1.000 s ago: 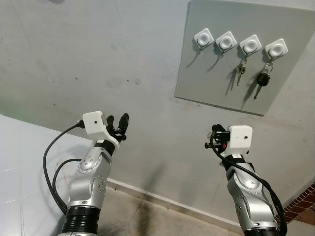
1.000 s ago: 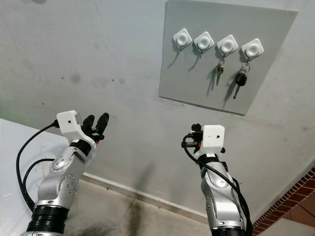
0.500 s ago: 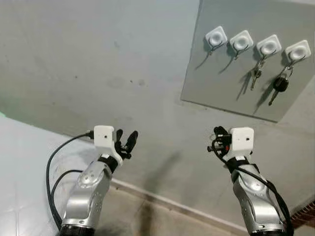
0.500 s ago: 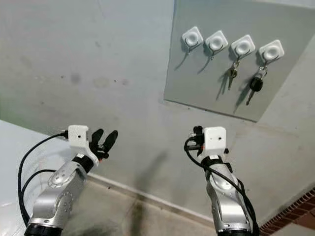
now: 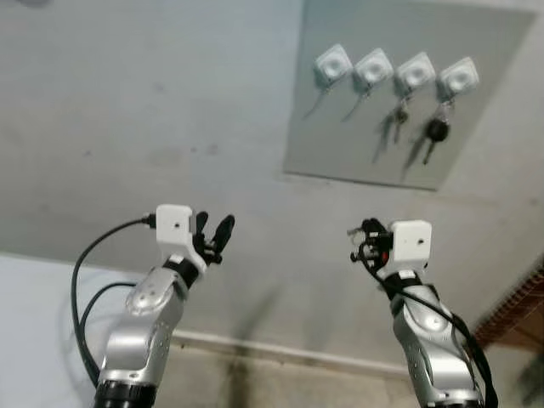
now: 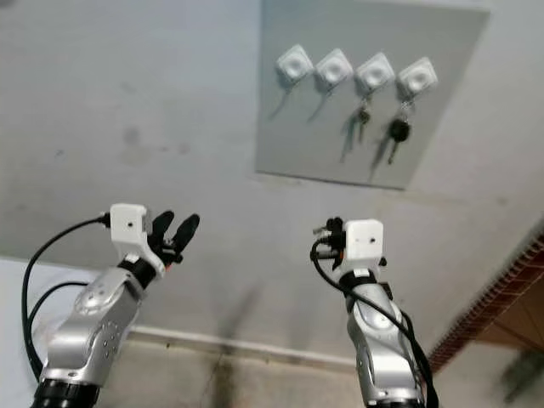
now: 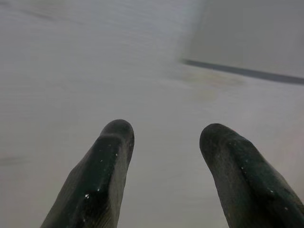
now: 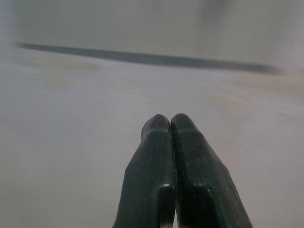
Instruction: Hang keys on a hook
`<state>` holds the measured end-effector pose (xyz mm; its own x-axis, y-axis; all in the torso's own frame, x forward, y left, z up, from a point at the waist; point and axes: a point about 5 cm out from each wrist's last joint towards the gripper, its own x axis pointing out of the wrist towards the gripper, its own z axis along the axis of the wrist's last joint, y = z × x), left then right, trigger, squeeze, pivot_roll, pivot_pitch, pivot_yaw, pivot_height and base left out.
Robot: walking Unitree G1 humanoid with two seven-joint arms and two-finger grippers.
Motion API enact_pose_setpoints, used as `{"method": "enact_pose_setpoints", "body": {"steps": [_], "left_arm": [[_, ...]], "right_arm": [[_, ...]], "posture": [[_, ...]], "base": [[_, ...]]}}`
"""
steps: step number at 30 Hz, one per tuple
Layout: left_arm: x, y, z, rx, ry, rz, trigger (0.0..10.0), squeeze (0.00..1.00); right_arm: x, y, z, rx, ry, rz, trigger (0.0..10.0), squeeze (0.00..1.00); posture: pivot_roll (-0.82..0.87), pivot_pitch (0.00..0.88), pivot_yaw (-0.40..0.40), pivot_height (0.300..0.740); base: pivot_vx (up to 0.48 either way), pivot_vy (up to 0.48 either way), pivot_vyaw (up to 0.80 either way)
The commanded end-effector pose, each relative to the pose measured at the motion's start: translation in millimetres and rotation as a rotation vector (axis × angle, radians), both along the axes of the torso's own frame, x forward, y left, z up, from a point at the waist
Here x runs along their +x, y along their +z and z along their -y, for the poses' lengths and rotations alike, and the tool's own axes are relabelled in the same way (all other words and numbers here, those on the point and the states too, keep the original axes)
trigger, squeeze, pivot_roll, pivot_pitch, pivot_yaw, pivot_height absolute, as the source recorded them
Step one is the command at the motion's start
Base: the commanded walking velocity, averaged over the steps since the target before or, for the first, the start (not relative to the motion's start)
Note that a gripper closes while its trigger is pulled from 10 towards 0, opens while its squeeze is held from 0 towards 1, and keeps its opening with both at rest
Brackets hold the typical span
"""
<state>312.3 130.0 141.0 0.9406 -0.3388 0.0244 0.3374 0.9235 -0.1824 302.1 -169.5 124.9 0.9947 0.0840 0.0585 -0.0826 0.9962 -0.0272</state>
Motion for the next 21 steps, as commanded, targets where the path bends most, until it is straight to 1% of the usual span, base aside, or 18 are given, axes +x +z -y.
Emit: {"method": "enact_pose_setpoints", "body": {"steps": [1,4,8,11,13,18,21], "left_arm": [[2.6,6.8,0.5,-0.001,0.003,0.020,10.0,0.00],[7.4,11.6,-1.1,-0.018,0.028,0.030,10.0,0.00],[9.6,13.7,-2.4,-0.023,0.036,0.031,10.0,0.00],[11.3,15.5,-3.7,-0.020,0.040,0.034,10.0,0.00],[15.0,18.7,-8.3,-0.014,0.050,0.042,10.0,0.00],[21.6,24.7,-13.3,0.001,0.064,0.056,10.0,0.00],[22.8,26.5,-12.7,-0.002,0.064,0.058,10.0,0.00]], "right_arm": [[2.2,9.7,2.0,0.005,-0.013,0.042,10.0,0.00],[1.2,11.7,1.8,0.013,-0.017,0.057,10.0,0.00],[0.9,13.2,1.2,0.012,-0.021,0.068,10.0,0.00],[0.8,15.5,1.0,0.017,-0.023,0.081,10.0,0.00],[0.8,19.4,0.2,0.031,-0.024,0.103,10.0,0.00],[1.0,23.9,-0.8,0.045,-0.013,0.128,10.0,0.00],[0.7,26.2,-1.2,0.050,-0.004,0.138,10.0,0.00]], "posture": [[0.12,0.000,0.024,0.740],[0.12,0.000,0.025,0.740],[0.12,0.000,0.028,0.740],[0.12,0.000,0.028,0.740],[0.11,0.000,0.028,0.740],[0.11,0.000,0.029,0.740],[0.11,0.000,0.029,0.740]], "base": [[0.000,0.000,0.00],[0.000,0.000,0.00],[0.000,0.000,0.00],[0.000,0.000,0.00],[0.000,0.000,0.00],[0.000,0.000,0.00],[0.000,0.000,0.00]]}}
